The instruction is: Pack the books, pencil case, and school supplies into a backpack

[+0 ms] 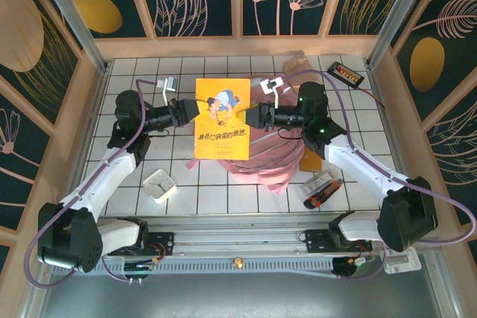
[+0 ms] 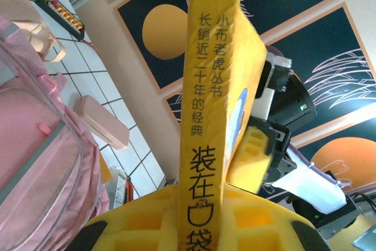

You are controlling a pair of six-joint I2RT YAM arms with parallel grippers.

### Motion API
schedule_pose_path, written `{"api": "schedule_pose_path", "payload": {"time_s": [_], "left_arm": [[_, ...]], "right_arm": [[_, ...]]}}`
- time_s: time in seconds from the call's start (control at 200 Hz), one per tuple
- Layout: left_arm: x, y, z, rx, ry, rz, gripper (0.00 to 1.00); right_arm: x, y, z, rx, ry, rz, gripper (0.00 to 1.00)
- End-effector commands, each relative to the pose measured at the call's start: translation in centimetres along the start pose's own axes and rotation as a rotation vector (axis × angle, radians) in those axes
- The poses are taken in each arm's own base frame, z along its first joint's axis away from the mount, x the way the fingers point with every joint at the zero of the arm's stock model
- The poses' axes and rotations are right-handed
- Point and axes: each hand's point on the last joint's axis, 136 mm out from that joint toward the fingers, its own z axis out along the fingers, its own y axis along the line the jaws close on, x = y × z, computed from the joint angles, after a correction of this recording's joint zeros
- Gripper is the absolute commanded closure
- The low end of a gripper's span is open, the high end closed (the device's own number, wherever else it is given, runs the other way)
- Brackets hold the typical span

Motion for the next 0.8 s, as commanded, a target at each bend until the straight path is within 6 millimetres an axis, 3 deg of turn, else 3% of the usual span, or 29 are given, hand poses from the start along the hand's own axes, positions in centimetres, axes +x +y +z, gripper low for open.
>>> {"api": "schedule_pose_path", "payload": {"time_s": [0.0, 0.025, 0.065, 0.085, 0.125, 0.14, 0.15, 0.16, 0.24, 0.335, 0.46, 0.63, 0.666, 0.796], "left_arm": [[-0.8, -1.3, -0.4, -0.010, -0.027, 0.054, 1.00], [-0.7, -1.1, -0.4, -0.023, -0.024, 0.059, 1.00], [-0.7, -0.6, -0.4, -0.052, -0.017, 0.067, 1.00], [-0.6, -0.4, -0.4, -0.069, -0.014, 0.073, 0.90], [-0.7, 0.3, -0.5, -0.115, -0.016, 0.086, 0.46], [-0.8, 0.5, -0.6, -0.134, -0.020, 0.100, 0.12], [-0.8, 0.7, -0.6, -0.148, -0.020, 0.104, 0.04], [-0.9, 0.9, -0.7, -0.165, -0.024, 0.110, 0.02], [-2.2, 2.2, -1.8, -0.319, -0.088, 0.211, 0.01], [-3.2, 4.3, -3.4, -0.495, -0.150, 0.283, 0.01], [-2.8, 7.3, -3.8, -0.690, -0.140, 0.362, 0.01], [-0.3, 11.8, -2.5, -0.949, -0.014, 0.508, 0.01], [-0.7, 11.6, -2.1, -1.021, -0.006, 0.576, 0.01], [1.8, 12.0, 0.9, -1.109, 0.150, 0.816, 0.01]], "right_arm": [[-0.6, 0.9, -0.3, -0.005, -0.023, -0.037, 0.94], [-0.7, 0.8, -0.4, 0.004, -0.030, -0.037, 1.00], [-0.9, 0.4, -0.5, 0.033, -0.048, -0.029, 1.00], [-1.1, 0.2, -0.7, 0.049, -0.056, -0.025, 1.00], [-1.5, -0.5, -1.1, 0.095, -0.080, -0.017, 1.00], [-1.6, -0.7, -1.2, 0.112, -0.089, -0.018, 1.00], [-1.7, -0.8, -1.4, 0.124, -0.096, -0.017, 1.00], [-1.8, -1.0, -1.5, 0.136, -0.101, -0.014, 1.00], [-2.6, -3.3, -3.5, 0.295, -0.174, 0.019, 1.00], [-2.8, -6.7, -7.2, 0.552, -0.244, 0.060, 1.00], [-1.9, -9.6, -12.5, 0.826, -0.297, 0.107, 1.00], [-0.5, -10.0, -16.4, 0.902, -0.353, 0.151, 1.00], [-0.4, -10.1, -17.0, 0.921, -0.361, 0.159, 1.00], [-0.3, -9.9, -19.7, 1.012, -0.400, 0.155, 1.00]]}}
